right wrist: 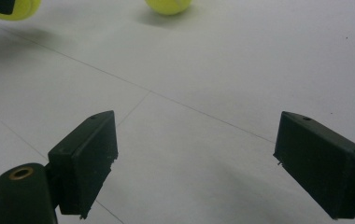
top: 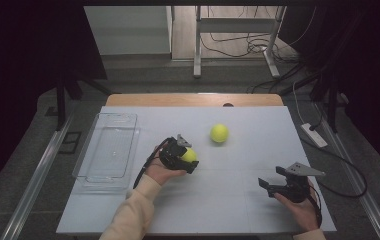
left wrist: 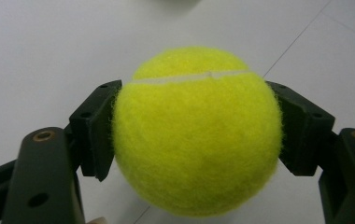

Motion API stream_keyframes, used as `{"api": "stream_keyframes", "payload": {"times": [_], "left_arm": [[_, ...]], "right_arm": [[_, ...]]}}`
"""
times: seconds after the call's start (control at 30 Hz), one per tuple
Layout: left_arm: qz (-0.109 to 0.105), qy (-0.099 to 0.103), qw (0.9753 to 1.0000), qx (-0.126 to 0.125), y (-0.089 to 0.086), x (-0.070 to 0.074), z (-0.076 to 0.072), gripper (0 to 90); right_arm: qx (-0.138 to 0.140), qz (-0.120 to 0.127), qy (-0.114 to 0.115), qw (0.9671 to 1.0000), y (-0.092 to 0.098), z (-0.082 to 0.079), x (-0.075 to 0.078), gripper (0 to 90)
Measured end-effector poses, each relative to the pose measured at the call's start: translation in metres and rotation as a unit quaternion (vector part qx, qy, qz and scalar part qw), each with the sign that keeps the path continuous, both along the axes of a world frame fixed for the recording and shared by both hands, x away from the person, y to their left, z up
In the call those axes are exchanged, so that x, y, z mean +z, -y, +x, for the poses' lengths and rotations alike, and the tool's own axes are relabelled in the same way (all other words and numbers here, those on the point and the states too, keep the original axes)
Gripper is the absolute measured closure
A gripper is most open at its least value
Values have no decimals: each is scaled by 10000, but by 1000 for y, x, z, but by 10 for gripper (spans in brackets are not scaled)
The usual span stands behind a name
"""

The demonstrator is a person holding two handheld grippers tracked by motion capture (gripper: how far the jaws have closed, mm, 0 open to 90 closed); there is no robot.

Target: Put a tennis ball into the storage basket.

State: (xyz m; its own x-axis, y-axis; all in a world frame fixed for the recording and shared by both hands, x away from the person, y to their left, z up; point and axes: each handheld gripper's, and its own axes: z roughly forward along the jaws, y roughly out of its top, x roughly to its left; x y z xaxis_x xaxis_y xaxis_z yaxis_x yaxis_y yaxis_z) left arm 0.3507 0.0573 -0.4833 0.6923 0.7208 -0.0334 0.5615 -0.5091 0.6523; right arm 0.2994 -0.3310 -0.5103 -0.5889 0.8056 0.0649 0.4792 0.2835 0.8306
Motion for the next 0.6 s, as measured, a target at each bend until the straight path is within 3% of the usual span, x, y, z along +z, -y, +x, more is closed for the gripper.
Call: {"api": "stream_keyframes", "payload": {"times": [0.37,0.6], "left_arm": [[-175,156,9997,71,-9,10,-3,268],[-259,394,9989,-8,-13,22,-9,268]], "right_arm": [[1,-32,-2,10000,0,0,0,134],[-9,-15,3,10000,0,0,0,134]]}}
